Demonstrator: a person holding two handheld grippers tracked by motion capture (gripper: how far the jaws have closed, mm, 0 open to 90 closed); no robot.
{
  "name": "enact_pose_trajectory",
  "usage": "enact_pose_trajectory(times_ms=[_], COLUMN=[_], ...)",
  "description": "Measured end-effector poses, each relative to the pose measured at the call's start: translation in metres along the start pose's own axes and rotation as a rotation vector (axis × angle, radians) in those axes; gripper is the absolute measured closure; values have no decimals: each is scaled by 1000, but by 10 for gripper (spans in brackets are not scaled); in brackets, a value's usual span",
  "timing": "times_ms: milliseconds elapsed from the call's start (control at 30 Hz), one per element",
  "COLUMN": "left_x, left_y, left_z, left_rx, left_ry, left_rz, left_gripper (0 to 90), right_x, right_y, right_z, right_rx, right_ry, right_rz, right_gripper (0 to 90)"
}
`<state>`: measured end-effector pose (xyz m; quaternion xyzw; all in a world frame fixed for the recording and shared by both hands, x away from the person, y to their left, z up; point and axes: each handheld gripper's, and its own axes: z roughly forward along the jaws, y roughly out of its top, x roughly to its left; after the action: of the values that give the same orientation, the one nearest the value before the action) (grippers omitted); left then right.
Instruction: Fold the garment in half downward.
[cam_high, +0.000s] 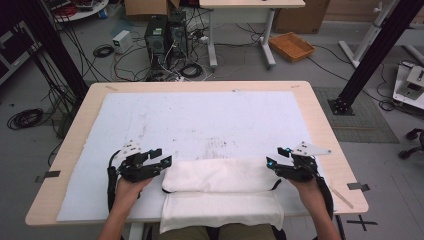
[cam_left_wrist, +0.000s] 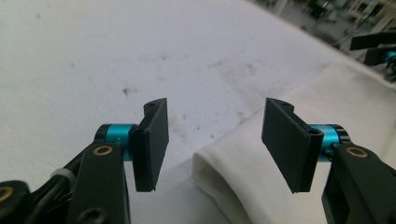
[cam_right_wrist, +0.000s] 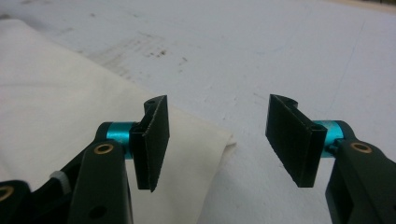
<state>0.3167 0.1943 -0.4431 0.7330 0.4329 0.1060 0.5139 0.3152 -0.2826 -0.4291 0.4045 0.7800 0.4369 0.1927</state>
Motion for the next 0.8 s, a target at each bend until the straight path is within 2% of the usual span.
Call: enact_pose_trajectory(times_ms=[33,67,100,167,200,233,267,300,333,367,400,433,467,500,567,600,633,667,700,733,767,800], left_x=[-3,-3,-5,-7,-9,-9,-11,-13,-15,-15,-17,-17,-15,-15,-11,-9,-7,-4,-4,-3,-3,-5], left_y=[-1,-1,-1,-1,-1,-1,-2,-2,-3,-3,-2,-2,-2,-2,1,3,5,12,12,16,24,27], left_z=[11,11,20,21,21,21,22,21,22,22,21,21,19,19,17,17,18,22,22,25,32,35], left_rx=[80,80,153,163,175,175,180,190,199,199,189,189,164,164,120,94,73,41,41,27,5,-3], left_ry=[7,7,29,21,9,9,20,17,-20,-20,-28,-28,-34,-34,-41,-42,-38,-20,-20,-21,-4,14], left_rz=[-10,-10,-50,-46,-31,-31,0,27,35,35,61,61,51,51,30,17,11,19,19,11,3,10], left_gripper=[358,331,291,284,294,351,426,426,668,729,766,786,809,828,833,833,837,837,837,837,837,837], right_x=[-2,-2,-3,-4,-6,-6,-7,-7,-7,-6,-4,-4,0,0,-2,-2,-4,-11,-11,-14,-21,-23], right_y=[-2,-4,-5,-10,-11,-11,-12,-12,-13,-12,-11,-11,-9,-9,-2,-2,0,7,7,10,17,20], right_z=[10,13,16,21,23,23,22,22,22,22,21,21,19,19,18,18,18,24,24,27,33,36], right_rx=[51,72,98,137,152,152,143,143,146,149,139,139,132,132,94,94,84,68,68,63,49,40], right_ry=[31,45,46,57,69,69,97,97,128,151,158,158,102,102,29,29,7,-40,-40,-66,-110,-130], right_rz=[24,33,31,47,56,56,62,62,57,46,24,24,-40,-40,-76,-76,-76,-86,-86,-85,-89,-89], right_gripper=[385,385,385,403,416,416,524,524,629,757,782,782,807,807,817,817,818,818,818,818,817,816])
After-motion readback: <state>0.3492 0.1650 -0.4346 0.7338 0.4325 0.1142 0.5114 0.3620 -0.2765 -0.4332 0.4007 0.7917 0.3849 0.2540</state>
